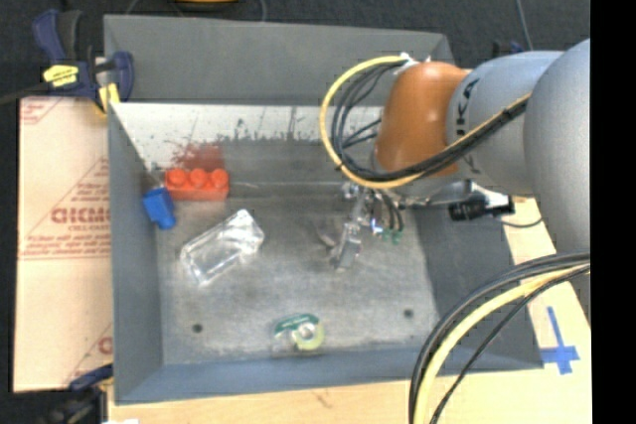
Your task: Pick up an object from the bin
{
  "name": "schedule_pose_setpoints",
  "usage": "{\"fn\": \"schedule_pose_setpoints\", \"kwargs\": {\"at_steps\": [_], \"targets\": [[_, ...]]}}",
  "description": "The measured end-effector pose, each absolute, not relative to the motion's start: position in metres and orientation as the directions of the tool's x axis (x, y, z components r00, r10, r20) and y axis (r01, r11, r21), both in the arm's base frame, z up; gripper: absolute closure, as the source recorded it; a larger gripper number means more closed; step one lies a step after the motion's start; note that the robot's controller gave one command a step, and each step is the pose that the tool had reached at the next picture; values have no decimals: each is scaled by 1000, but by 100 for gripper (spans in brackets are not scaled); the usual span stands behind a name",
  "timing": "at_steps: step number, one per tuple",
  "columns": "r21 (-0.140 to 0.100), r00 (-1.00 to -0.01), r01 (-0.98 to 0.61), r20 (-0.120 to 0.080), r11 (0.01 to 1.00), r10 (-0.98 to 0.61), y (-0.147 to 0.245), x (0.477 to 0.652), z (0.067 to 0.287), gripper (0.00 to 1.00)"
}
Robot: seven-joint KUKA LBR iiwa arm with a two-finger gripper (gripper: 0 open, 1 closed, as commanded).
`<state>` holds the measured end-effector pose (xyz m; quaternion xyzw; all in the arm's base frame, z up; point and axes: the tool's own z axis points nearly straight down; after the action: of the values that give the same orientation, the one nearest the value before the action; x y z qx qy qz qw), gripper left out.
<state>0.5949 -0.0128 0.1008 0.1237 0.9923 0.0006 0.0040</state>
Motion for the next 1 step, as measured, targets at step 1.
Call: {"fn": "schedule_pose_setpoints", "kwargs": {"at_steps": [1], "targets": [[1, -900, 436, -2, 900, 436, -11, 586, 70, 0]]}}
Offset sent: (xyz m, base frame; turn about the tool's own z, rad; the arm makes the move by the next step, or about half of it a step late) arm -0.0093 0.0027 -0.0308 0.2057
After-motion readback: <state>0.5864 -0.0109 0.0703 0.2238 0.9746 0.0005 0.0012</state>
